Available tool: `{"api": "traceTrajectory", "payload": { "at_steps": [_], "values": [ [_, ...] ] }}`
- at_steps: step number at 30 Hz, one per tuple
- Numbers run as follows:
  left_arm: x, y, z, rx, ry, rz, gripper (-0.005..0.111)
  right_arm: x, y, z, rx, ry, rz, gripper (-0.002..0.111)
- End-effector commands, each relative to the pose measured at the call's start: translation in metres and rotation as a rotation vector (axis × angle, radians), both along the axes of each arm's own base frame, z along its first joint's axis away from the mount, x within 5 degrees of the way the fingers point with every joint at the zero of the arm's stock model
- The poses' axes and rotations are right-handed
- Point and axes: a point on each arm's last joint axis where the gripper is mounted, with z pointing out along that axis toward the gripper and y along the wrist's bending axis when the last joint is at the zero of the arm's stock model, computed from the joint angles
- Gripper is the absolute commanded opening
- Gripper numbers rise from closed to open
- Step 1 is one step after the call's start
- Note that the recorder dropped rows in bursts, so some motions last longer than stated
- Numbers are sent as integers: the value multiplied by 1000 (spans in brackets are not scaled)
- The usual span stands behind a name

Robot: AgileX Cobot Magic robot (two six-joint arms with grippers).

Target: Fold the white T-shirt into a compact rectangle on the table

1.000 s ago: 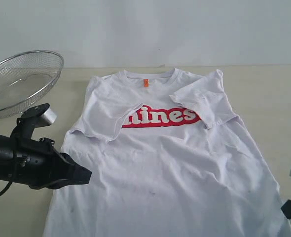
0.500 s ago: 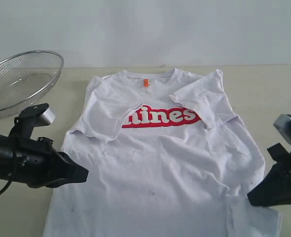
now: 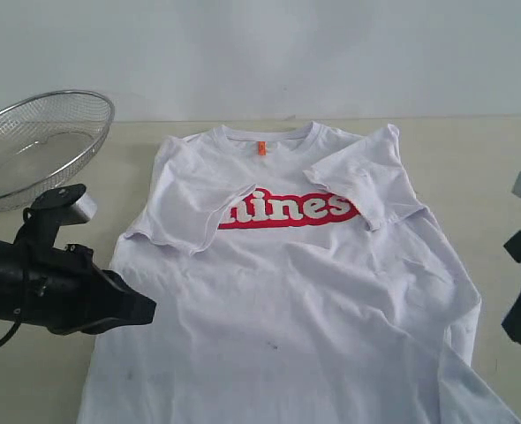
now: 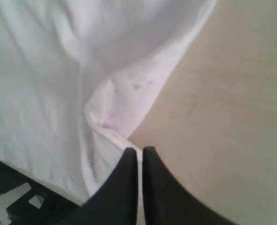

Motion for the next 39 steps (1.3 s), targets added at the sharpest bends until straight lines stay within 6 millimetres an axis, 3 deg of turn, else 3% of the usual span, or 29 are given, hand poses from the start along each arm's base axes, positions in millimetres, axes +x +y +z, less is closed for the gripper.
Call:
{"api": "traceTrajectory", "payload": {
  "at_steps": [1, 4, 6, 13, 22, 25, 31, 39],
  "values": [
    [-1, -1, -1, 6, -4, -6, 5, -3, 3, 5, 32, 41, -8, 14],
    [-1, -1, -1, 6, -4, -6, 5, -9, 4, -4, 14, 41, -11, 49],
    [-1, -2, -1, 0, -2, -10, 5, -14, 11, -12, -2, 31, 17, 58],
    [-1, -2, -1, 0, -2, -10, 5, -16, 41, -32, -91, -50, 171, 58],
    [-2, -3, 0, -19, 4, -23, 5, -18, 65, -63, -46, 85, 257, 58],
    [-2, -3, 0, -19, 4, -23, 5, -19, 67, -63, -45, 91, 268, 47],
    [-2, -3, 0, -20, 5, -24, 5, -22, 66, -63, -51, 108, 300, 3],
    [-2, -3, 0, -18, 2, -22, 5, -23, 68, -53, 12, 182, 334, 0]
  ]
}}
